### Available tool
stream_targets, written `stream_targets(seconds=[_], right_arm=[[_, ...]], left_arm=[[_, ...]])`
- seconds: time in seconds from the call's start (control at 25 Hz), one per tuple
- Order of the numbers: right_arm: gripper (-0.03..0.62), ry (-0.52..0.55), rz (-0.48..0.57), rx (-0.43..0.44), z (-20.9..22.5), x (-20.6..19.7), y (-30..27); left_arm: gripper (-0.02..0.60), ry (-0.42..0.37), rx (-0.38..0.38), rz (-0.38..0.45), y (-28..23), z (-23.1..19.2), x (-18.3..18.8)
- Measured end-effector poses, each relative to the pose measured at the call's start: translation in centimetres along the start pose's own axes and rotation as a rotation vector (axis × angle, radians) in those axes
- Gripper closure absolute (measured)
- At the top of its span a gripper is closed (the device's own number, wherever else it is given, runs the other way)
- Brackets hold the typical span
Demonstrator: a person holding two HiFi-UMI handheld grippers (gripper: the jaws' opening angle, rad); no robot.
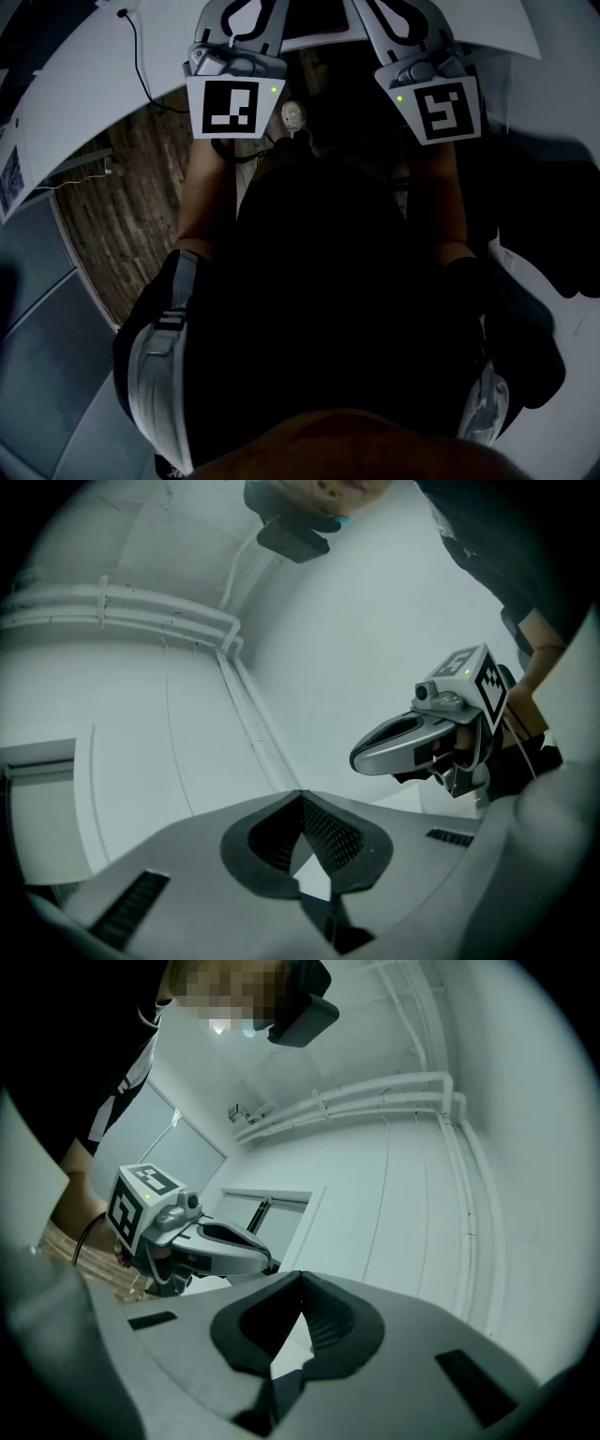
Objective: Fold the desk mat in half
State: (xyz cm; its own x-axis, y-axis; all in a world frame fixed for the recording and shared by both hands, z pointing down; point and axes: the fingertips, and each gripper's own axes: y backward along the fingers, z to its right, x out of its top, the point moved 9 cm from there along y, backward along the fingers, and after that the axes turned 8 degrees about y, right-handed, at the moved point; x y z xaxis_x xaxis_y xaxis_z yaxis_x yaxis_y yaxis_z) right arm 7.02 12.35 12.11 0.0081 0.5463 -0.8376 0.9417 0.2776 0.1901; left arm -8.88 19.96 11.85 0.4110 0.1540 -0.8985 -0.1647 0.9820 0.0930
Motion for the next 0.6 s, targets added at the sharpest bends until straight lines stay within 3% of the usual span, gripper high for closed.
stream_targets(seconds=[0.4,0.6], right_arm=[[0.565,0.013,0.040,0.000,-0.6,2.3,5.5],[0.565,0.127,0.013,0.022,-0.8,3.3,6.7]], left_arm=[[0.574,0.016,0.030,0.008,4.5,5.9,4.3],[0.575,-0.008,0.053,-0.011,6.1,6.2,5.2]])
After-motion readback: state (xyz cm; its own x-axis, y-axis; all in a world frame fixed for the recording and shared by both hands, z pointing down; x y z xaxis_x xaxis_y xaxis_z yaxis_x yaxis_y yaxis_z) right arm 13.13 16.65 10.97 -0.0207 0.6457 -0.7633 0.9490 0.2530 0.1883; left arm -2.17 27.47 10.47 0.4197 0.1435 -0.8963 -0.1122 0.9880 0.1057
